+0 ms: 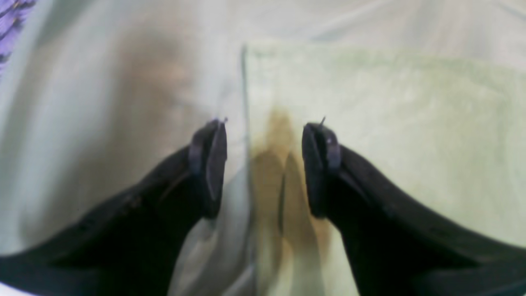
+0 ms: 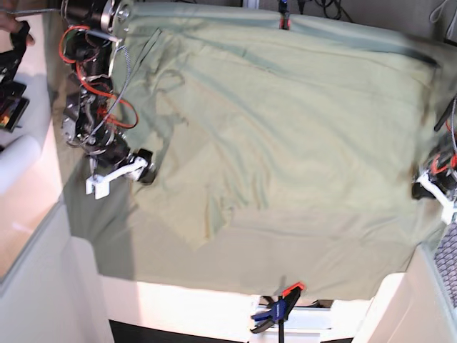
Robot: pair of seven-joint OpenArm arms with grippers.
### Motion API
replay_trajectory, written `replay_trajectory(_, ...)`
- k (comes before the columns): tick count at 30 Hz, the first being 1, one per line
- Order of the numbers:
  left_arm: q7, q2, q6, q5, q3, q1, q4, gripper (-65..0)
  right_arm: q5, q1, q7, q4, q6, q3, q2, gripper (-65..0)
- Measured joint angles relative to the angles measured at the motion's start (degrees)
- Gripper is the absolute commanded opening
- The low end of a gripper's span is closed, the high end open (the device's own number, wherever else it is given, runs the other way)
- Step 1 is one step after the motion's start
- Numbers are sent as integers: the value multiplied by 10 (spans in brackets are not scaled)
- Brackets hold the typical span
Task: Fold the T-shirt properly
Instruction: 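Grasp the shirt's hem edge with both grippers and lift it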
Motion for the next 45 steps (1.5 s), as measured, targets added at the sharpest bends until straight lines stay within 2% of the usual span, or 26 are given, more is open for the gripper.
replay_trajectory(2,-7,7,5,19,0,-5,-21,-315,0,0,0,0,-1,0,0,-293)
replay_trajectory(4,-29,18,37,30,0,-3,-31,-315,0,0,0,0,-2,0,0,-293)
replay_trajectory(8,-29,26,43,37,-1,-6,-38,-315,3,0,0,0,-2,0,0,-293)
replay_trajectory(12,-22,31,9,25,-1,-6,-33,-315,14,0,0,0,-2,0,1,-293)
replay_trajectory(16,10,42,-46,-5,-1,-3,-14,-315,15,0,-1,0,-2,0,1,-293)
replay_trajectory(18,12,50,-58,-9,-1,-3,-11,-316,15,0,-1,0,-2,0,1,-294)
replay_trajectory(20,10,56,-58,-9,-1,-4,-10,-349,16,0,-1,0,-2,0,1,-294)
replay_trajectory(22,11,55,-58,-7,-1,-4,-10,-467,16,0,-2,0,-2,0,1,-295)
replay_trajectory(23,12,54,-58,-7,-1,-4,-10,-526,16,0,-2,0,-2,0,1,-309)
replay_trajectory(24,10,52,-58,-7,-1,-3,-10,-577,15,0,-2,0,-2,0,1,-358)
replay_trajectory(25,7,51,-58,-6,-1,-2,-10,-622,14,0,0,0,-6,0,1,-441)
replay_trajectory(26,0,49,-58,-7,-1,-2,-11,-650,13,-1,2,0,-7,0,1,-551)
replay_trajectory(27,-3,47,-59,-6,-1,-1,-11,-650,14,-3,0,-1,-9,0,1,-650)
replay_trajectory(30,-10,43,-60,-7,0,-2,-11,-650,14,-4,-5,0,-8,0,1,-650)
replay_trajectory(32,-12,34,-83,-7,0,-1,-11,-650,12,-4,-23,10,-8,0,2,-650)
replay_trajectory(33,-9,28,-106,-13,0,-2,-11,-650,10,-6,-39,22,-9,0,2,-650)
replay_trajectory(34,5,21,-115,-38,0,-2,-11,-650,9,-12,-54,39,-10,0,3,-650)
replay_trajectory(37,63,4,-116,-120,0,-1,-10,-650,31,-38,-95,103,-10,-1,9,-650)
replay_trajectory(39,92,-4,-116,-149,0,5,-3,-650,55,-54,-130,146,-9,-1,19,-650)
replay_trajectory(42,129,-18,-116,-165,0,29,30,-650,87,-81,-144,194,-7,-1,40,-650)
replay_trajectory(45,137,-41,-120,-171,1,78,99,-650,107,-121,-149,223,-5,-3,65,-650)
